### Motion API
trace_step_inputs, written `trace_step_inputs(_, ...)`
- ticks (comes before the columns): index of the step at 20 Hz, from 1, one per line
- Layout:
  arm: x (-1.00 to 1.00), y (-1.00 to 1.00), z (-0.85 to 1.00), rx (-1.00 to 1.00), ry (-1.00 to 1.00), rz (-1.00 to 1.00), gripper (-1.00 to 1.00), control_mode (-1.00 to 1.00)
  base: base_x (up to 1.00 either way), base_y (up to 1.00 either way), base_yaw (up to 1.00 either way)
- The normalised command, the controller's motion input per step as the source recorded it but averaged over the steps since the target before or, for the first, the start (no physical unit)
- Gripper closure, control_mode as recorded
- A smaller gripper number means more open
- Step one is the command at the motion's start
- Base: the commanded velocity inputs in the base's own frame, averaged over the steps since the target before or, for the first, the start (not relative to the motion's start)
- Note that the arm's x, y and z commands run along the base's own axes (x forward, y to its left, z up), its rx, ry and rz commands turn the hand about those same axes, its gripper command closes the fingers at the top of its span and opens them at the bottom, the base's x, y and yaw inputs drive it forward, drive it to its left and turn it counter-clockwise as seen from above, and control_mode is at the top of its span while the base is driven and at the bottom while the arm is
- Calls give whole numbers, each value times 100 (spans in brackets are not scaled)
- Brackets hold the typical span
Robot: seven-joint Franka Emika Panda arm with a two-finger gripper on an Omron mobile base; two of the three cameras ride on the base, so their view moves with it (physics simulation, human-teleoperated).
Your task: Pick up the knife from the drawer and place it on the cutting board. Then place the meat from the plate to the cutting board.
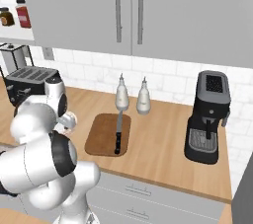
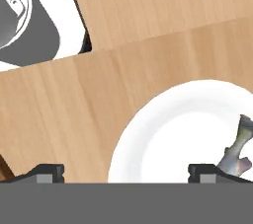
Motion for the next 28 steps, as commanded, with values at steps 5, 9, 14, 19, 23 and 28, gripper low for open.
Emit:
trace_step_inputs(5, 33, 16, 0, 8, 3, -19, -100, -100, 0, 0, 0)
trace_step_inputs(9, 31, 22, 0, 3, 2, -14, -100, -100, 0, 0, 0)
trace_step_inputs(14, 39, 21, -2, 1, 4, -6, -100, -100, 0, 0, 0)
trace_step_inputs(19, 35, 19, -18, 0, 13, -3, -100, -100, 0, 0, 0)
trace_step_inputs(23, 31, 22, -15, 0, 11, -9, -100, -100, 0, 0, 0)
trace_step_inputs(28, 33, 23, -24, 0, 11, -9, -100, -100, 0, 0, 0)
